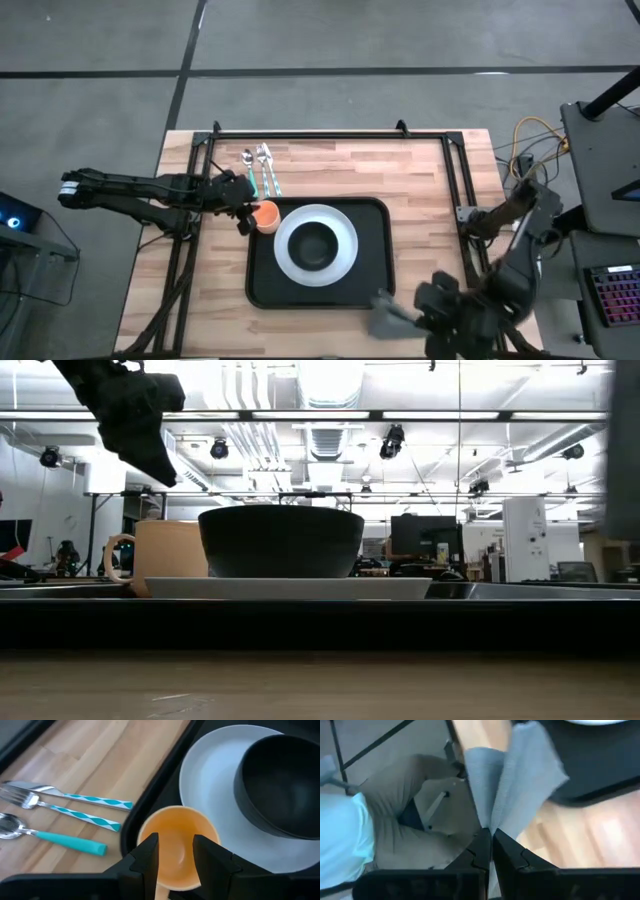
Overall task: Set up tray
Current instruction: Put the gray napkin to the right of the white plate on the black serving tray
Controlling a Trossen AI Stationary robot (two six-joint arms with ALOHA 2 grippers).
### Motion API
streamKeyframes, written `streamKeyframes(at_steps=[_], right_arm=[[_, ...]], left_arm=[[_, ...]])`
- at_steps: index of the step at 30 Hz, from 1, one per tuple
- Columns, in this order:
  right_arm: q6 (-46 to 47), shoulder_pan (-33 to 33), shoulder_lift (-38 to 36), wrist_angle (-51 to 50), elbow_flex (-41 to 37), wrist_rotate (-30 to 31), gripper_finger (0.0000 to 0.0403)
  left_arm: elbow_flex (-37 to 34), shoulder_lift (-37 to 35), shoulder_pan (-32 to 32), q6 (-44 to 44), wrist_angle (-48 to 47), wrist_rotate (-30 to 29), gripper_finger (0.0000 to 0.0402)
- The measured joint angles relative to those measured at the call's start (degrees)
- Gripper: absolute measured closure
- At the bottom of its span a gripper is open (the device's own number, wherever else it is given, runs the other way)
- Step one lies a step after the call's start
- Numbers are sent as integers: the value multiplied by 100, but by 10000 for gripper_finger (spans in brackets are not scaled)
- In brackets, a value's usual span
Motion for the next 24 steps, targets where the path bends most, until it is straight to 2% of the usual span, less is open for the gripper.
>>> streamKeyframes(at_steps=[3,5,9,11,15,24], right_arm=[[-86,117,168,318,-117,-161,395],[-268,63,192,516,-281,-512,395],[-850,-362,101,929,-693,-1082,395],[-1255,-646,-31,1442,-1008,-1438,395],[-1698,-1174,-326,1947,-1691,-1830,395],[-3076,-2444,-1146,1842,-3145,-2010,395]], left_arm=[[-1,0,0,-60,10,95,300],[-2,0,0,-81,6,112,300],[-1,0,0,-83,15,114,300],[0,29,0,-83,14,114,300],[-2,36,0,-84,14,114,300],[-2,74,0,-83,16,112,300]])
